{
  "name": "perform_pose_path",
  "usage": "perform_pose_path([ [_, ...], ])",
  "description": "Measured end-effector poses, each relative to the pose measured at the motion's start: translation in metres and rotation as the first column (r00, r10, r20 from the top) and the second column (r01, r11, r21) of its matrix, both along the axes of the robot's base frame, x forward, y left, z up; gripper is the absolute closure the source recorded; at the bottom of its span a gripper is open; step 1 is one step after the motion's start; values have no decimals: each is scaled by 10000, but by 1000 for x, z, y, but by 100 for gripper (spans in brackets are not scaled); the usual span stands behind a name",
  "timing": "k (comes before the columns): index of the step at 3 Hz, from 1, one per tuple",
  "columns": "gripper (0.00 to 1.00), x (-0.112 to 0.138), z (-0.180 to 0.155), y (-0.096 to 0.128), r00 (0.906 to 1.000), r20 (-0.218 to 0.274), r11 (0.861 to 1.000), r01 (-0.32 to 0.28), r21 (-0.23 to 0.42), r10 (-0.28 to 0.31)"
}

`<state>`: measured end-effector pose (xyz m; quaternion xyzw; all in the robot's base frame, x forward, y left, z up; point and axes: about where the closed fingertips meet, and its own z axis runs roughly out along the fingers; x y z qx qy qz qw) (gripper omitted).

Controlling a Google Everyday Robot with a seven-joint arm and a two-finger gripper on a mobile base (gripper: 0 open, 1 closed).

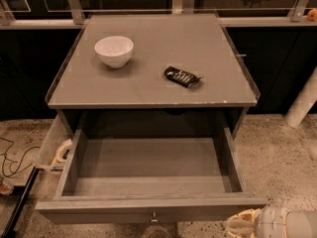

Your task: Close top drawer

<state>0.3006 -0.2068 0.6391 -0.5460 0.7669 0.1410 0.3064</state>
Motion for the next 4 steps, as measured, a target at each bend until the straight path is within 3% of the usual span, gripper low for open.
perform_pose_path([
  [2, 13, 0, 0, 0, 10000, 0, 10000, 0, 0, 0],
  [3, 0, -3, 2, 1, 10000, 90, 10000, 12, 60, -13],
  [4, 0, 9, 9, 8, 9980, 636, 9998, 34, 185, -45],
])
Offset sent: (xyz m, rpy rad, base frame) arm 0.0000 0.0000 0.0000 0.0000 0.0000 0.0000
